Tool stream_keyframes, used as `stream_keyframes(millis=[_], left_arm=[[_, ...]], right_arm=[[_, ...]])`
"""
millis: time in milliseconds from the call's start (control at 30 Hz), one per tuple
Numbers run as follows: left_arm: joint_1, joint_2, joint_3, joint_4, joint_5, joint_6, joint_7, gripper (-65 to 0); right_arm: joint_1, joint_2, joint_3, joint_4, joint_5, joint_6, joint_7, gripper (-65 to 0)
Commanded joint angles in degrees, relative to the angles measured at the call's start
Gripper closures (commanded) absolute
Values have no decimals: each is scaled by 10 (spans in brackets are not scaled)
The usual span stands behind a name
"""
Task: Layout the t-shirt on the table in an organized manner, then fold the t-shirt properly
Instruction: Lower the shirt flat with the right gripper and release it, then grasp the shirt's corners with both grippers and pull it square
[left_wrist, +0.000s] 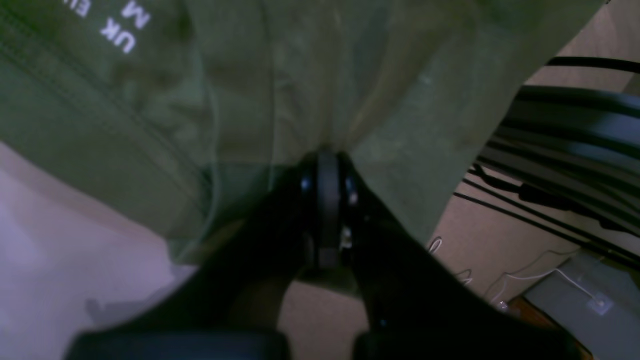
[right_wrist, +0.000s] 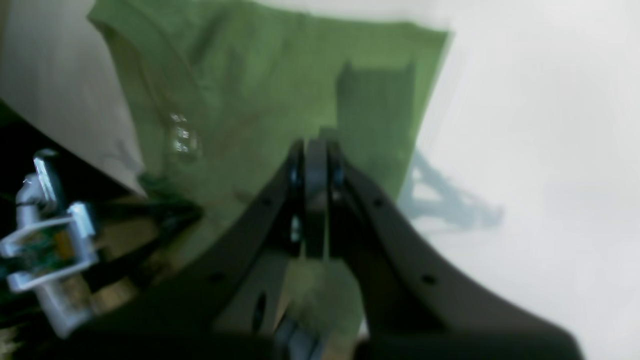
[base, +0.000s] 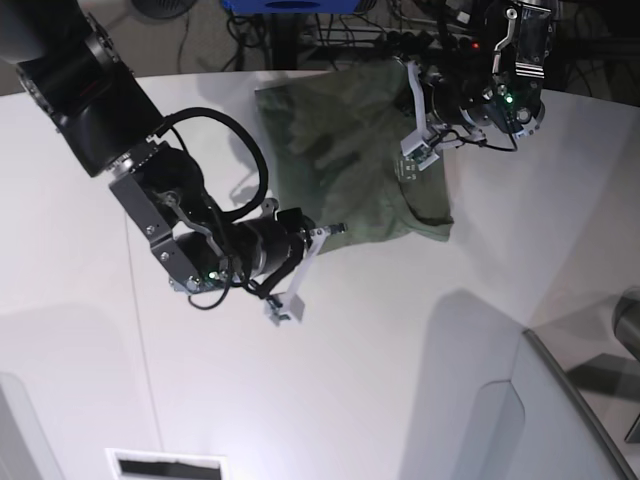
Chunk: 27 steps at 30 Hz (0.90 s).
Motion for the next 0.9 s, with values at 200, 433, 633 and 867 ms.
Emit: stream_keyframes(millis=[200,433,633,867], left_arm=[[6,-2,-5,-2,10,-1,18,0],[3,-8,-5,-2,10,-1,18,0],[5,-3,-39,62,4,-1,22,0],[39,-1,-75,184,3,-1,78,0]], right_arm=[[36,-16,3,-148,5,53,85,0],[52,8,7,-205,4,53,103,0],[34,32,7,-96,5,41,98,0],[24,53,8,2,5,-56,36,0]])
